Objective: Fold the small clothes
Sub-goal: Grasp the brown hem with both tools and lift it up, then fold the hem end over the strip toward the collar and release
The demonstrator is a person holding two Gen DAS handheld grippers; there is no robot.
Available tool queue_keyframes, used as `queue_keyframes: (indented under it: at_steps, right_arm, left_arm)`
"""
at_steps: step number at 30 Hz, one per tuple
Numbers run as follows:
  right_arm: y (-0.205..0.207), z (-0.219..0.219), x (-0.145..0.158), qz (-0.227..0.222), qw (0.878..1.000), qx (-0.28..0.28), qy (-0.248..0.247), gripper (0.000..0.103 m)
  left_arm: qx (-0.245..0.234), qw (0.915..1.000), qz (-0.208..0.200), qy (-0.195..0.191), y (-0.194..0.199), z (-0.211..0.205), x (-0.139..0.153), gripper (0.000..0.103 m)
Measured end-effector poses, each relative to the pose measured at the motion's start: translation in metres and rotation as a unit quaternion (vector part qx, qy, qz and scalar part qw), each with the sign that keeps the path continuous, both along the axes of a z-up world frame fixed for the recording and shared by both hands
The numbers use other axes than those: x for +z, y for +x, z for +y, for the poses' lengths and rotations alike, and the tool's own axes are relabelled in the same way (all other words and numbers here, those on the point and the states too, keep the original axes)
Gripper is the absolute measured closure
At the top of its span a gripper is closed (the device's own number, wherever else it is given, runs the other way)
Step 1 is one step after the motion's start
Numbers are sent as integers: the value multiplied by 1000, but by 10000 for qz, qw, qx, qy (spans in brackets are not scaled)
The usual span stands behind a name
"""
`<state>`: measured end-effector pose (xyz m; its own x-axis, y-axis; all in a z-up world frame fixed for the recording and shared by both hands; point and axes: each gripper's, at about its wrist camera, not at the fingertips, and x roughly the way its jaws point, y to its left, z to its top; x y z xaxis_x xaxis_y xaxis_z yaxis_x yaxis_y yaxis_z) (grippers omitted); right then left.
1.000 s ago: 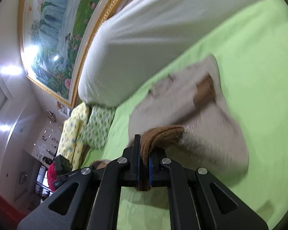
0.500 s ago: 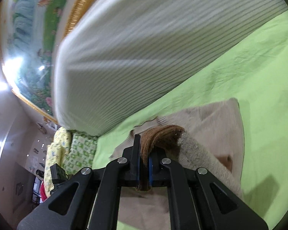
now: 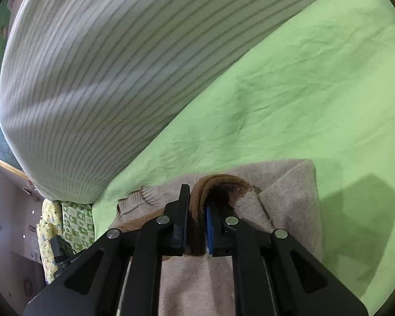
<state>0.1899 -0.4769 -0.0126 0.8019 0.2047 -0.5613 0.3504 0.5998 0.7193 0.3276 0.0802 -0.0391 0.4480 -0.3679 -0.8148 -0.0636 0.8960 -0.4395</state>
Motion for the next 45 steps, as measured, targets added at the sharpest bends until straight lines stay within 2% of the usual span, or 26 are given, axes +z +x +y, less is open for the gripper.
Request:
queue_keyframes:
  at_steps: [1, 2, 3, 4, 5, 6, 8, 11, 14, 17, 19, 22, 25, 28, 30, 34, 37, 42, 45]
  right_arm:
    - [0, 0, 2, -9, 10000, 27, -37, 85]
    - [-1, 1, 5, -39, 9999, 66, -81, 77]
    - [-3, 1, 9, -44, 9999, 56, -125, 62]
    - [-5, 0, 14, -76, 9998, -13, -183, 53]
    - [-6, -2, 17, -147, 9997, -78, -205, 40]
    - [-9, -3, 21, -229, 9994, -153, -230, 38]
    - [-17, -7, 32, -379, 9985, -309, -264, 38]
    - [-28, -4, 44, -544, 9979, -258, -240, 38]
    - [-38, 16, 54, -589, 9971, 13, -483, 38]
    - [-47, 42, 59, -598, 9939, 400, -835, 38]
    - [-51, 64, 58, -516, 9901, 663, -1127, 39]
    - [-50, 89, 47, -262, 9831, 1117, -1425, 51]
    - [-43, 110, 38, -76, 9744, 1474, -1698, 56]
    - [-31, 130, 25, 25, 9639, 1826, -1939, 57]
    - [-27, 137, 20, 48, 9559, 2077, -2075, 57]
    - [-2, 159, 3, 337, 9265, 2679, -2622, 57]
    - [19, 157, -7, 621, 9154, 2624, -2990, 57]
    - [51, 125, -8, 864, 9098, 2004, -3531, 61]
    - [59, 90, -6, 980, 9212, 1412, -3491, 67]
  left_arm:
    - [-21, 10000, -25, 15, -2, 1, 3, 77]
    - [-21, 10000, -53, 23, -4, 2, 6, 72]
    - [29, 9999, -124, 65, -7, 5, 12, 67]
    - [121, 9996, -208, 176, -10, 8, 18, 47]
    - [234, 9988, -317, 296, -13, 12, 24, 34]
    - [356, 9974, -489, 382, -17, 18, 32, 34]
    - [434, 9967, -573, 387, -24, 24, 41, 34]
    - [367, 9970, -595, 318, -38, 26, 47, 34]
    - [7, 9968, -682, 421, -58, 10, 50, 34]
    - [-618, 9941, -669, 585, -78, -26, 42, 34]
    - [-1104, 9884, -658, 807, -89, -53, 35, 34]
    - [-1721, 9765, -710, 1089, -102, -88, 25, 34]
    - [-1985, 9705, -696, 1177, -102, -109, 13, 34]
    - [-2224, 9647, -562, 1293, -96, -124, -2, 34]
    - [-2295, 9598, -549, 1521, -92, -130, -10, 34]
    - [-2239, 9532, -551, 1955, -70, -135, -24, 36]
    - [-1892, 9562, -548, 2165, -46, -127, -29, 39]
    - [-1317, 9635, -659, 2233, -14, -107, -24, 39]
    - [-874, 9691, -650, 2212, -2, -83, -23, 41]
